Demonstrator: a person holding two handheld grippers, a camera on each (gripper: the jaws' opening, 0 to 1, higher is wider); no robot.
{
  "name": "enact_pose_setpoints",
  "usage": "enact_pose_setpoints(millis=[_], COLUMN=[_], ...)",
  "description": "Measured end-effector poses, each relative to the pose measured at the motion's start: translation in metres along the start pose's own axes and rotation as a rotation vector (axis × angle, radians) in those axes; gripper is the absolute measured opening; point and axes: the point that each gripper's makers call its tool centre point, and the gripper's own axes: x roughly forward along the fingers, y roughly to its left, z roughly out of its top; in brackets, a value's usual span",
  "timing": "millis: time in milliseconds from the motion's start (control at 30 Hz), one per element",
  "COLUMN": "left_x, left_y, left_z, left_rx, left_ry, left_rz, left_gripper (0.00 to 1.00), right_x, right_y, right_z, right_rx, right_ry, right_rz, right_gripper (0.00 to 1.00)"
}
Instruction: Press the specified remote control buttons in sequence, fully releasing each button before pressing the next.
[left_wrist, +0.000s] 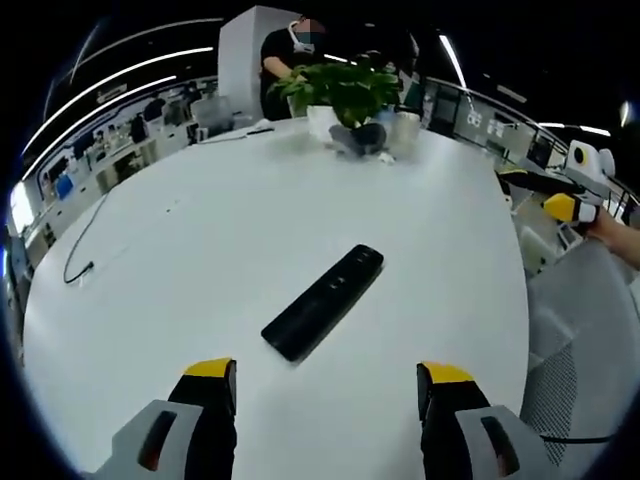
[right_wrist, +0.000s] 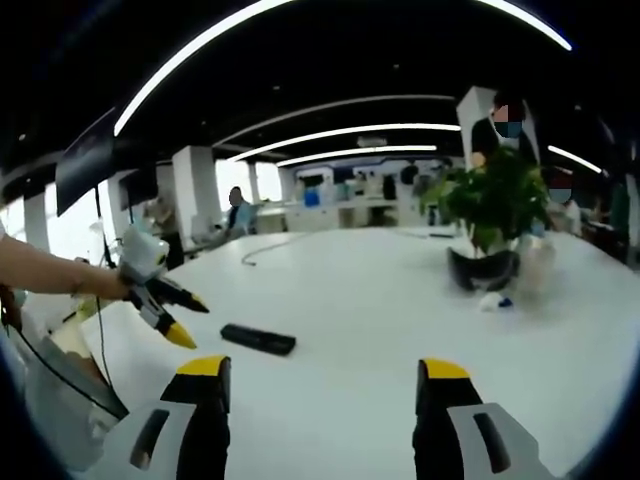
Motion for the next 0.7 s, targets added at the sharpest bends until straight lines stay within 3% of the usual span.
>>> enact_pose_setpoints(millis=[500, 700], left_x=[0.011, 0.019], left_y=[0.009, 0.007], left_z=[0.005, 0.011], left_rx=[0.044, -0.03], left_ry=[0.041, 0.028], left_rz=[-0.012, -0.064], left_gripper=[0.76, 0.76], right_x=[0.002, 0.003], right_y=[0.003, 0.002], right_z=[-0.003, -0.005], right_rx=[-0.003, -0.004], right_ry=[0.02, 0.026], right_rz=[0.013, 0.013], right_gripper=[0.74, 0.73])
